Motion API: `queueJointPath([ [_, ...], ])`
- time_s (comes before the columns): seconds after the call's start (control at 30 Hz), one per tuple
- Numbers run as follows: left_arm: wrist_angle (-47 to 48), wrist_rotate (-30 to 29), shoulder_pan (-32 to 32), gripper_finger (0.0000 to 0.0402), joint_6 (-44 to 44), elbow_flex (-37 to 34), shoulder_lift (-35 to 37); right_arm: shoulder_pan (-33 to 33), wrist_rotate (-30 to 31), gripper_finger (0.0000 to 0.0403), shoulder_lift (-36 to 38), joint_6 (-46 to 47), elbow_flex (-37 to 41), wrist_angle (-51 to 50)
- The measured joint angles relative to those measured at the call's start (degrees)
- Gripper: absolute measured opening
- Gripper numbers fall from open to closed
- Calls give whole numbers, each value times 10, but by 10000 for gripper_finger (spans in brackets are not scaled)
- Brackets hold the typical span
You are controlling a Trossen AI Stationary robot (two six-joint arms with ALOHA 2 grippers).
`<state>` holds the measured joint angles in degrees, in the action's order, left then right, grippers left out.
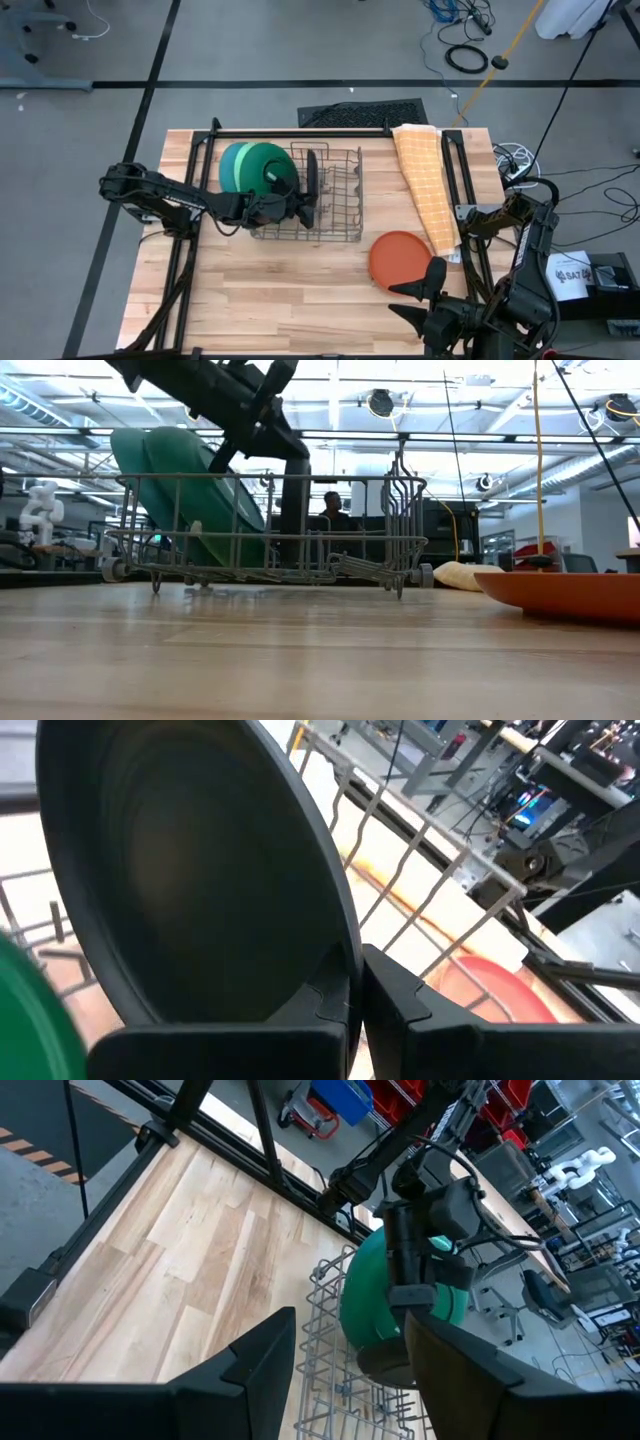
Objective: Sort dishes
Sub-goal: Put the black plate into the dishwasher rack
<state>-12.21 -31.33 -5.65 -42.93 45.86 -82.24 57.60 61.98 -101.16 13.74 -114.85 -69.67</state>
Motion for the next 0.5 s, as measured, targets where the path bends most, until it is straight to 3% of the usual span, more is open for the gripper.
queueJointPath([
  [0.33, 5, 13, 0, 16, -3, -10, 0, 0, 0, 183, 0, 0, 0, 0],
  [0.5, 7, -2, 0, 41, -2, -10, 0, -2, 0, 183, 0, 1, 0, 0],
])
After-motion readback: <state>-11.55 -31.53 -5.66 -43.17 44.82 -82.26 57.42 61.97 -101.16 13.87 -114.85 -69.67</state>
